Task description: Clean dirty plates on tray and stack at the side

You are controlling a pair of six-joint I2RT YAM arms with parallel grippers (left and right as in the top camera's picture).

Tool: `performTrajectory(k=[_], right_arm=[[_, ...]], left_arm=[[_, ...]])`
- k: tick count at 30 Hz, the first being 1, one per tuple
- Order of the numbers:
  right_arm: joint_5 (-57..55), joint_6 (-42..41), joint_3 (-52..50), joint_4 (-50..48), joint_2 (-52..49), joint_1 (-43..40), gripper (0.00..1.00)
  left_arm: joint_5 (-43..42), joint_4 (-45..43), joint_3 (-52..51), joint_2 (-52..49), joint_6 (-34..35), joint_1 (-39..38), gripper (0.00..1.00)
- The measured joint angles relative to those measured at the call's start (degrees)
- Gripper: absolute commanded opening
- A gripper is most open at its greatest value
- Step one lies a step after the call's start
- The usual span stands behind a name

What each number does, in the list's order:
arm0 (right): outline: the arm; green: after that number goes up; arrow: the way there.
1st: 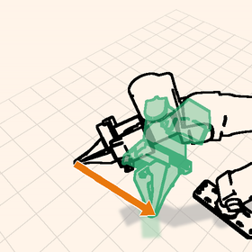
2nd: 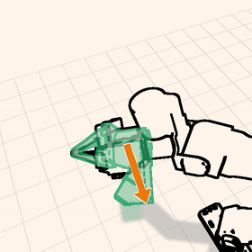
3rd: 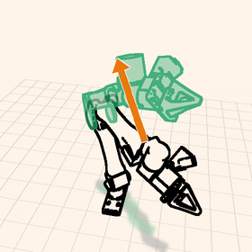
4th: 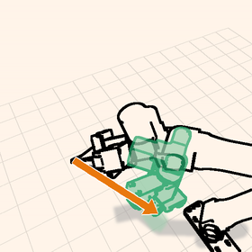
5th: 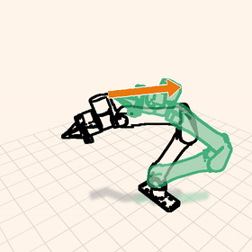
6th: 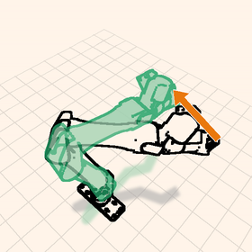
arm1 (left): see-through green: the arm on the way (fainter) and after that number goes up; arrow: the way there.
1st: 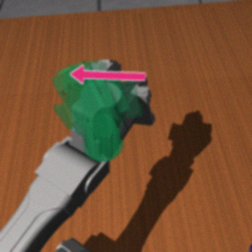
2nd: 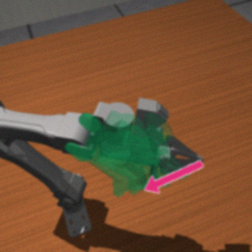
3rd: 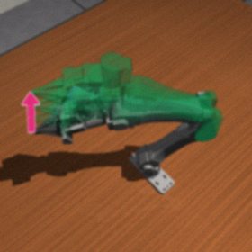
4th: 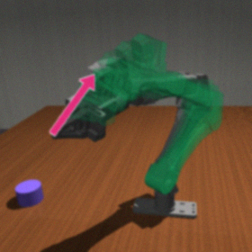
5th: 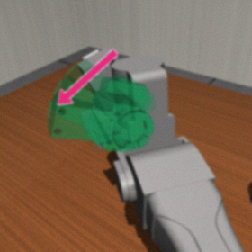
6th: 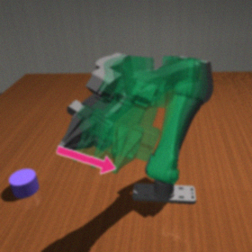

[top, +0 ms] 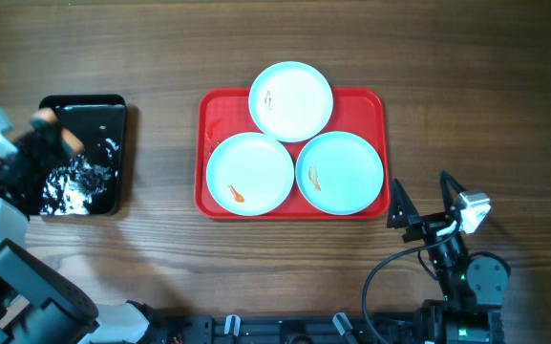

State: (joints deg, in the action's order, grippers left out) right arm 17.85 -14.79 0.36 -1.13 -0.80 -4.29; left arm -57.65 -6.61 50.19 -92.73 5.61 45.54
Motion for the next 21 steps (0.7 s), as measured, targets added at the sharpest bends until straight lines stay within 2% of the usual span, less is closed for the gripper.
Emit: performTrajectory(k=[3,5,7,10,13,15,18,21], right_arm=[[0.02,0.0,0.0,0.0,0.0,0.0,1.0],[0.04,0.0,0.0,0.0,0.0,0.0,1.0],[0.11,0.0,0.0,0.0,0.0,0.0,1.0],[0.13,0.0,0.0,0.0,0.0,0.0,1.0],[0.13,0.0,0.0,0.02,0.0,0.0,1.0],[0.13,0.0,0.0,0.0,0.0,0.0,1.0],[0.13,0.0,0.0,-0.02,0.0,0.0,1.0],[0.13,0.0,0.0,-0.02,0.0,0.0,1.0]], left_arm=[[-2.89,-12.09,0.24,0.81,7.65,0.09,0.04],[-3.91,-15.85,0.33,1.92,11.56,0.09,0.04],[-4.87,-17.4,0.33,3.45,14.56,0.09,0.04],[-5.6,-14.78,0.5,4.57,16.22,0.09,0.04],[-2.97,3.65,1.38,4.76,9.75,0.09,0.04],[3.34,14.27,0.72,4.39,2.51,0.13,0.04],[8.17,15.56,-0.42,2.4,-2.58,0.15,0.04],[7.96,10.75,-0.76,1.36,-3.82,0.17,0.04]])
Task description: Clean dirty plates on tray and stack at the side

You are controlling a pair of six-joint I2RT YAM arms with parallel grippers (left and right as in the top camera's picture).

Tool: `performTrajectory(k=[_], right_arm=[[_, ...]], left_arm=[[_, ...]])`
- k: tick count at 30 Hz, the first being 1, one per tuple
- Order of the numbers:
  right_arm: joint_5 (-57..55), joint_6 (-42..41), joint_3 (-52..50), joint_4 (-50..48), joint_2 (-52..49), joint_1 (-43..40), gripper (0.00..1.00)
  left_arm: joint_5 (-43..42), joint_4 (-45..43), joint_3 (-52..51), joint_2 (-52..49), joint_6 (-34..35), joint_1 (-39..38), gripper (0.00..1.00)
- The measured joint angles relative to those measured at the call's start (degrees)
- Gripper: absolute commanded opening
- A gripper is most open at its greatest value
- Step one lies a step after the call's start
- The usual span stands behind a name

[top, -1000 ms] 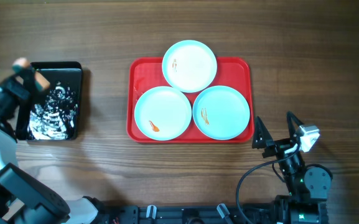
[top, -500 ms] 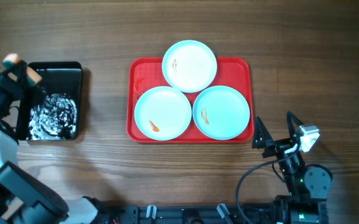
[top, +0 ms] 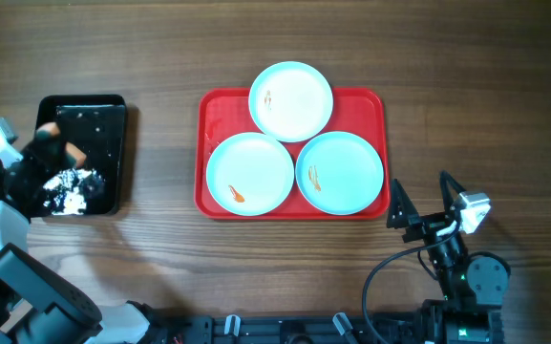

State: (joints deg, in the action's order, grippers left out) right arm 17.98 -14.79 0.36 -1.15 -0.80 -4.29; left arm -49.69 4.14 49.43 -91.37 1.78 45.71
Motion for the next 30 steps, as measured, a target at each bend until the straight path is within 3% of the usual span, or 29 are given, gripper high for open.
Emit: performTrajectory(k=[5,9,13,16,17,19,23,30], right_arm=[[0.0,0.0,0.0,0.0,0.0,0.0,1.0],[0.0,0.0,0.0,0.02,0.0,0.0,1.0],[0.0,0.0,0.0,0.0,0.0,0.0,1.0],[0.0,0.0,0.0,-0.02,0.0,0.0,1.0],[0.0,0.0,0.0,-0.02,0.0,0.0,1.0],[0.0,0.0,0.0,0.02,0.0,0.0,1.0],[0.0,0.0,0.0,0.0,0.0,0.0,1.0],[0.0,0.0,0.0,0.0,0.0,0.0,1.0]], left_arm=[[-5.6,-16.15,-0.07,1.36,7.04,0.0,0.04],[-7.8,-23.93,0.07,5.22,14.08,0.0,0.04],[-9.2,-21.57,0.26,7.76,16.37,0.0,0.04],[-7.96,-8.22,0.79,7.5,10.91,0.02,0.04],[-3.78,0.94,0.85,6.99,6.25,0.0,0.04],[1.4,6.03,0.44,5.27,2.16,0.0,0.04],[5.57,3.93,-0.37,-0.44,-0.7,0.28,0.04],[-3.02,-8.76,-0.35,0.79,3.15,0.33,0.04]])
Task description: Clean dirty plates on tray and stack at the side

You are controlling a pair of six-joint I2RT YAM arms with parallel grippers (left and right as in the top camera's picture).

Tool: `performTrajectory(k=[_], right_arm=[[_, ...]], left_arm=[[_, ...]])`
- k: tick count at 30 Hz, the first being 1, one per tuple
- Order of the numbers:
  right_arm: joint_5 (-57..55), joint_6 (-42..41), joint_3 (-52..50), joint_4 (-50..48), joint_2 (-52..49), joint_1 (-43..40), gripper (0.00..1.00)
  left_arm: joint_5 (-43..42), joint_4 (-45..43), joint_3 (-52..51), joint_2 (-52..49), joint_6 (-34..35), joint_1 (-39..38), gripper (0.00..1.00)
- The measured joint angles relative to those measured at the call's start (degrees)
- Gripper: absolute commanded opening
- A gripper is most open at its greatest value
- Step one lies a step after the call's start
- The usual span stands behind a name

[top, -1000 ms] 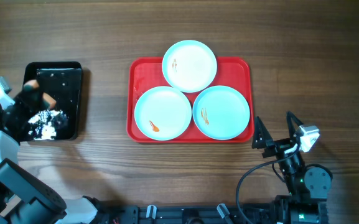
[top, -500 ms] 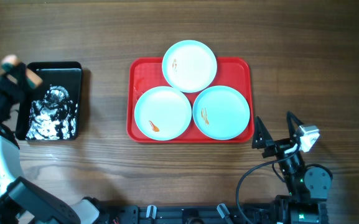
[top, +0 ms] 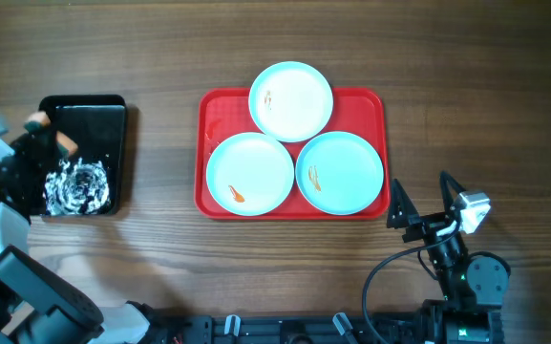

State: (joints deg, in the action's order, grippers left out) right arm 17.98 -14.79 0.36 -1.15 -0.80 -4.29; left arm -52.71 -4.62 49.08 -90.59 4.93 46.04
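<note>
Three plates lie on the red tray (top: 205, 153): a white plate (top: 290, 100) at the back, a pale blue plate (top: 250, 173) at front left and another pale blue plate (top: 340, 172) at front right. Each has a small orange smear. At the far left a steel scourer (top: 79, 183) lies in the near end of a black container (top: 103, 113). My left gripper (top: 50, 132) hovers over the container's left side, just behind the scourer, its orange fingertips (top: 64, 141) apart. My right gripper (top: 422, 194) rests open near the front right, empty.
Bare wooden table surrounds the tray on the left, right and far side. The right arm's base and cables sit at the front edge, just below the tray's right corner.
The left gripper's orange fingertips were close together down in the container; now they are apart and slightly farther back. The scourer, bunched then, now lies rounder and a little to the right. Plates and right arm unchanged.
First the left gripper's fingers stood apart over the container with the scourer spread wide beneath. Then the fingers were together low in the container and the scourer was bunched small. Now they are apart again, with the scourer lying round in the near end.
</note>
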Motion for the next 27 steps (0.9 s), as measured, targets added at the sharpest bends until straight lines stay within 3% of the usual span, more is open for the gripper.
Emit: performTrajectory(k=[10,27], right_arm=[[0.0,0.0,0.0,0.0,0.0,0.0,1.0],[0.0,0.0,0.0,0.02,0.0,0.0,1.0]], left_arm=[[-5.16,-4.02,0.09,2.64,7.65,0.0,0.04],[-5.97,-4.0,0.09,2.64,8.31,0.0,0.04]])
